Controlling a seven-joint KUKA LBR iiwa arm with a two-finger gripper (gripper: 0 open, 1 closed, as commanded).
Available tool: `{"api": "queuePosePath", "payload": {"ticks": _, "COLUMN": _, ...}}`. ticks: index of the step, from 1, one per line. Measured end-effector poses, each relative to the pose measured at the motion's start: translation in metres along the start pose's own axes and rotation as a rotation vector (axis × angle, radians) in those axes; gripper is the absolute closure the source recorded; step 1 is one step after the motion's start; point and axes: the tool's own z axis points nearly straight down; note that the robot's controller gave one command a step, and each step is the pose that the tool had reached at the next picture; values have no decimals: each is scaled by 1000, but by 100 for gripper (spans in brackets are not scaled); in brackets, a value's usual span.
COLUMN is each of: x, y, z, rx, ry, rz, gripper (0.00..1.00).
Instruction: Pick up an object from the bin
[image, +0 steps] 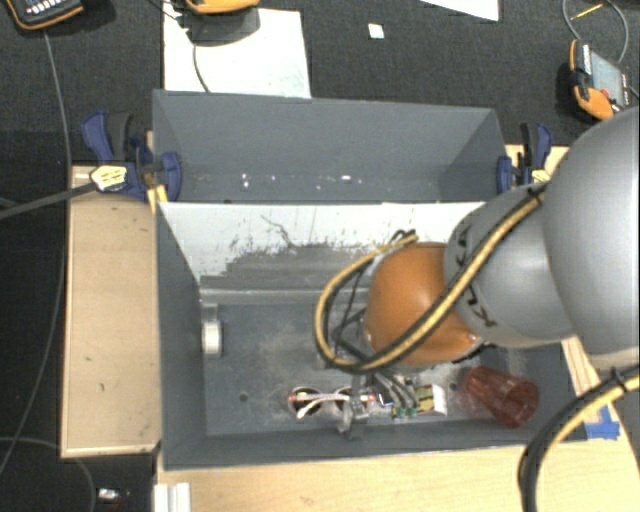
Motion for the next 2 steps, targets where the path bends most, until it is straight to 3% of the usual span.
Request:
{"api": "queuePosePath", "payload": {"ticks": 1, "x": -2, "y": 5, "z": -90, "rx": 1, "ry": -7, "rz": 20, "gripper": 0}}
{"api": "queuePosePath", "payload": {"ticks": 2, "x": -1, "y": 1, "z": -7, "rx": -1, "ry": -4, "rz": 7, "gripper": 0}}
